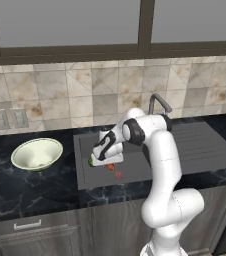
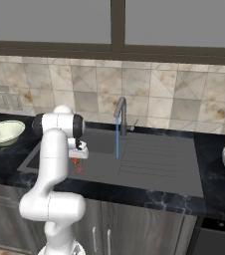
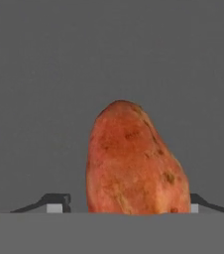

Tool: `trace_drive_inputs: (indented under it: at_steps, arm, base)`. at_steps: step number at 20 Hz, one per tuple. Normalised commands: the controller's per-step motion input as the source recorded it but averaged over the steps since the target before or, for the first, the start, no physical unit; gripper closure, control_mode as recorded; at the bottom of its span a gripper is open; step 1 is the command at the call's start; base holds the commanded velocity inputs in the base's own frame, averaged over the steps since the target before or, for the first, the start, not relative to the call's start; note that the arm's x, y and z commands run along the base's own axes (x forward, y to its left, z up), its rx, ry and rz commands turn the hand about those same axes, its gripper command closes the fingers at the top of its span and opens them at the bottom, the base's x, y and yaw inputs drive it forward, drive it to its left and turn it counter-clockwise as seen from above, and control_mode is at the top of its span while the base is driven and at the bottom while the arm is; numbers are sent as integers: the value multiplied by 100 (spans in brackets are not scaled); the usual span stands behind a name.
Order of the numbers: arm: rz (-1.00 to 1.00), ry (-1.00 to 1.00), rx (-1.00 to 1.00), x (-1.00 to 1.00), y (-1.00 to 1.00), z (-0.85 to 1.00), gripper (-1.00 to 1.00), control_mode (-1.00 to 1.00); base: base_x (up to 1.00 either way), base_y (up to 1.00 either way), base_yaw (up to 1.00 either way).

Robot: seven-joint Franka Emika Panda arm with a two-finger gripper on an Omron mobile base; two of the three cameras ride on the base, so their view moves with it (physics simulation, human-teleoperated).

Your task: Pick the avocados from the sink and place them in one bowl. Place the sweet potato in the other bowl. Then turn off the sink faucet.

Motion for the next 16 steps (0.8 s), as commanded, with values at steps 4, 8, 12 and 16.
trace_drive_inputs:
  at_steps: [4, 8, 12, 16]
  arm:
    - [-4, 0, 0, -3, -9, -25, 100, -100]
    - [-7, -5, 7, -40, -19, 7, 100, -100]
    - [-3, -28, 18, -90, -12, 60, 100, -100]
    - [0, -32, 14, -76, -1, 76, 100, -100]
  base:
    - [0, 0, 0]
    - [0, 0, 0]
    - [0, 0, 0]
    - [0, 0, 0]
